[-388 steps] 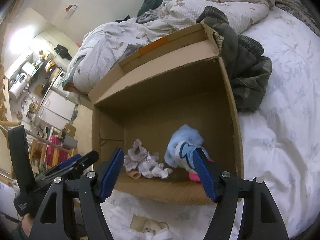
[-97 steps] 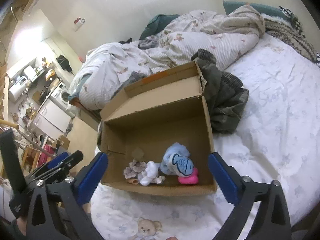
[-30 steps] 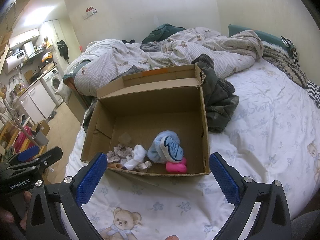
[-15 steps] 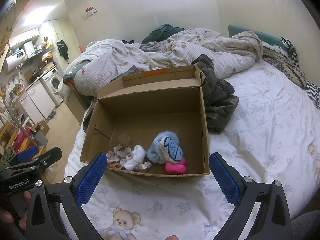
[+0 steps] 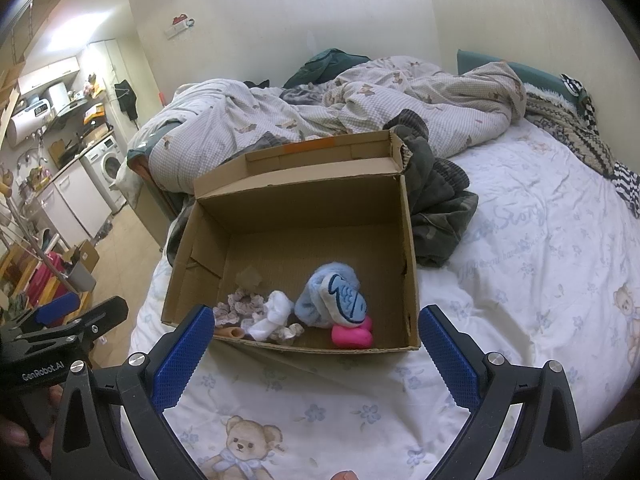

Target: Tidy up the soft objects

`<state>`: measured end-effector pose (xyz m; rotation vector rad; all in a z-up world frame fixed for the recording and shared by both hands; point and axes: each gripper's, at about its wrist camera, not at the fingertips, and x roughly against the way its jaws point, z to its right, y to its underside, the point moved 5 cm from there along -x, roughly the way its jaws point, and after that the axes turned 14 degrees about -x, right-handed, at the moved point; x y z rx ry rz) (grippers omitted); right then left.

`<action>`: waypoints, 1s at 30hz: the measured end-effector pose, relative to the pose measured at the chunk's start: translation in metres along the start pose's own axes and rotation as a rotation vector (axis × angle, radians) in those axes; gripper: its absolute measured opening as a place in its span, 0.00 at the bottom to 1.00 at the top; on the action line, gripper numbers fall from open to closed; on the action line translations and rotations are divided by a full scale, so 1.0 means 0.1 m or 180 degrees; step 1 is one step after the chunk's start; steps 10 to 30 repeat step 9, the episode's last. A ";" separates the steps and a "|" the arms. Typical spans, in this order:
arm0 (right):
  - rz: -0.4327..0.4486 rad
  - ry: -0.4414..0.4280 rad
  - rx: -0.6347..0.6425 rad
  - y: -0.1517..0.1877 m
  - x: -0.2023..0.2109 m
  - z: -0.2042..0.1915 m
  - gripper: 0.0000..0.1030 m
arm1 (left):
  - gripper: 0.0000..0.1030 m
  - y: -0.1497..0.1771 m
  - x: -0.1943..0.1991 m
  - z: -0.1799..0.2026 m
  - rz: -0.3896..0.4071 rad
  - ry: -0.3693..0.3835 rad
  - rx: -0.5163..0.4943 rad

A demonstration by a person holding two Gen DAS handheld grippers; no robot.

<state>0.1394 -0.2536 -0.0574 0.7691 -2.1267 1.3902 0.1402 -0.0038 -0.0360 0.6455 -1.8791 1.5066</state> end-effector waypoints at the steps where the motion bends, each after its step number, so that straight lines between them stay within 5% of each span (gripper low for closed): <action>1: 0.0002 0.0001 -0.0001 0.00 0.00 0.00 1.00 | 0.99 0.00 0.00 0.00 0.0000 0.0001 -0.0001; 30: -0.0004 -0.0019 -0.0008 0.01 0.00 0.00 1.00 | 0.99 0.04 -0.03 -0.01 -0.0008 -0.0013 -0.0023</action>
